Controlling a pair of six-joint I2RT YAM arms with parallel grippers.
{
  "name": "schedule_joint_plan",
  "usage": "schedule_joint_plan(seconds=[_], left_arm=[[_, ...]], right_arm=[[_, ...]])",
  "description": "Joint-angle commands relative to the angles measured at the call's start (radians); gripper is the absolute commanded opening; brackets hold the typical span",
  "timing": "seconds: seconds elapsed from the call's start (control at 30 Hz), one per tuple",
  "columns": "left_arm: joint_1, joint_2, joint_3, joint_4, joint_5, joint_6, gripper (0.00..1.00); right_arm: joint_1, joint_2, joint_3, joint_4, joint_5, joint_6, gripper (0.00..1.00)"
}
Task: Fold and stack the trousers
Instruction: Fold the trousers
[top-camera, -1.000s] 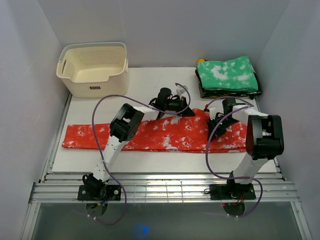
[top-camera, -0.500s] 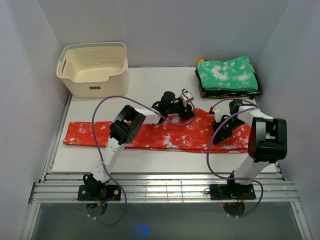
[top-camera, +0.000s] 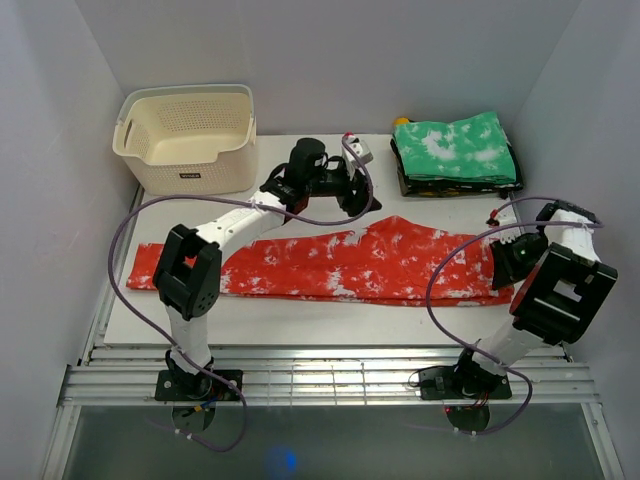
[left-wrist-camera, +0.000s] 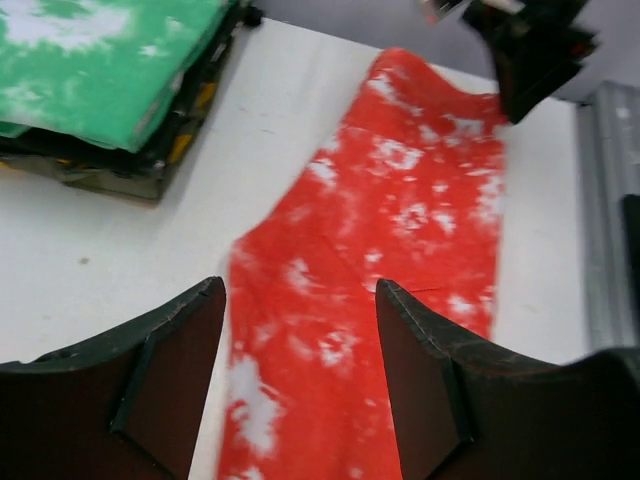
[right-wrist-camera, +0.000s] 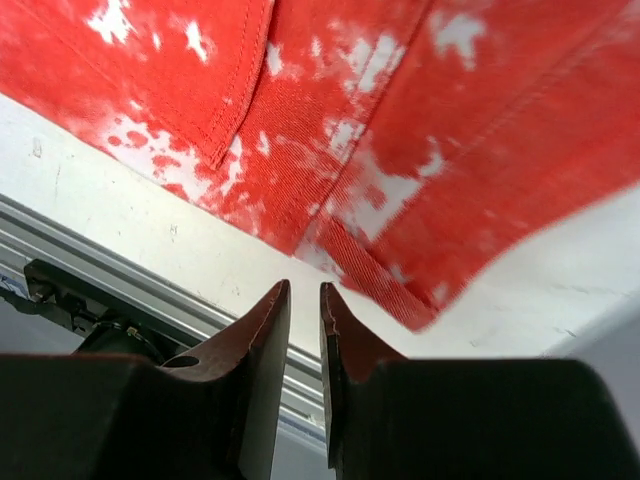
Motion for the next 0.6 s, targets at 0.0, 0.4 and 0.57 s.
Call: schedule_joint_plan(seconds=[0.0, 0.4, 0.57], left_arm=[[-0.004, -0.043, -0.073, -0.246, 0.129, -0.173, 0.72], [0.332, -0.155, -0.568, -0.238, 0.167, -0.389, 0.68], [0.464, -0.136, -0.576, -0.336, 0.170, -0.291, 0.68]], right_arm=[[-0.001, 0.059, -0.102, 0.004, -0.007, -0.042, 0.24], [-0.102, 0.266, -0.179, 0.204, 0.156, -0.006, 0.15], [-0.104, 0.237, -0.055, 0.138, 0.150, -0.015, 0.16]])
